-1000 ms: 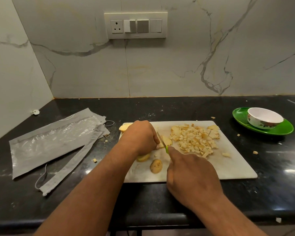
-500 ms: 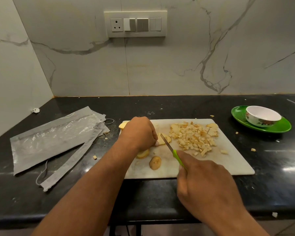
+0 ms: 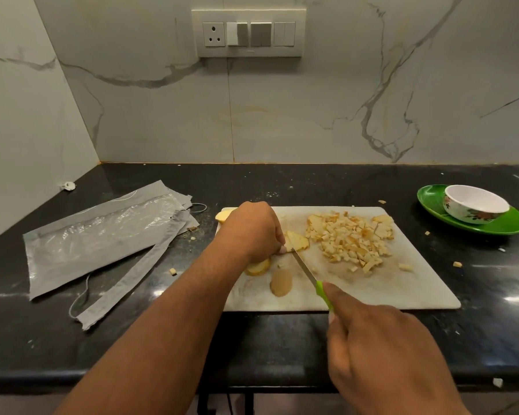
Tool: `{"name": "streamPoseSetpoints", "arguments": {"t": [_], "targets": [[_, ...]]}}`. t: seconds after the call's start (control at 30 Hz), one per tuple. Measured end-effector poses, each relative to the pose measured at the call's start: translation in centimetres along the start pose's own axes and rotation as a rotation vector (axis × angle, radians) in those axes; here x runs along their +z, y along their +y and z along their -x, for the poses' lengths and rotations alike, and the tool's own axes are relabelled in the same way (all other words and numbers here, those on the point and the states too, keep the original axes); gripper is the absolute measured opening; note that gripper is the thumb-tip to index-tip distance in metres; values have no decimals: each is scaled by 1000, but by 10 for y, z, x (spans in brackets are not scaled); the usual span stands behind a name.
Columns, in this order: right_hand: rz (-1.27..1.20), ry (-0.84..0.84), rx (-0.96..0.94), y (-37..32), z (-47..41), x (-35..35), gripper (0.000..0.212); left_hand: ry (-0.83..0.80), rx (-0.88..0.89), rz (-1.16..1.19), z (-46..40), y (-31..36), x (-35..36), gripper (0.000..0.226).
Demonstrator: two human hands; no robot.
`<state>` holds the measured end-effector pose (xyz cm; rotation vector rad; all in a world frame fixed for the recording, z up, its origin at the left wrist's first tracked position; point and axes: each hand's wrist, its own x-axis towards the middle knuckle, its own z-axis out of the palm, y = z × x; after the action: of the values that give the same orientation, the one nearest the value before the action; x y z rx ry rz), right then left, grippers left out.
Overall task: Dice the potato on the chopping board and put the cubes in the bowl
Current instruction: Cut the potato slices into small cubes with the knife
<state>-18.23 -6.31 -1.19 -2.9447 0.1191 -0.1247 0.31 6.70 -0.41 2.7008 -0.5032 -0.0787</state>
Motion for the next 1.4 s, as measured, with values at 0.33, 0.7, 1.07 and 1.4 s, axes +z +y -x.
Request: {"name": "streamPoseSetpoints", "arguments": {"t": [0.33,0.7,1.07,1.4], "targets": [[2,149,-66,-14,-36,18,51,2,-1,34,2,-3,-1,9],[-109,226,75,4,2,-4,56,-1,-7,57,1,-6,-3,4],[-405,375,108,32,-18,22,49,205,-9,-185,2,30,29,61],[-412,345,90,33,-18,21,47,139,28,-79,-2,34,29,14]]}}
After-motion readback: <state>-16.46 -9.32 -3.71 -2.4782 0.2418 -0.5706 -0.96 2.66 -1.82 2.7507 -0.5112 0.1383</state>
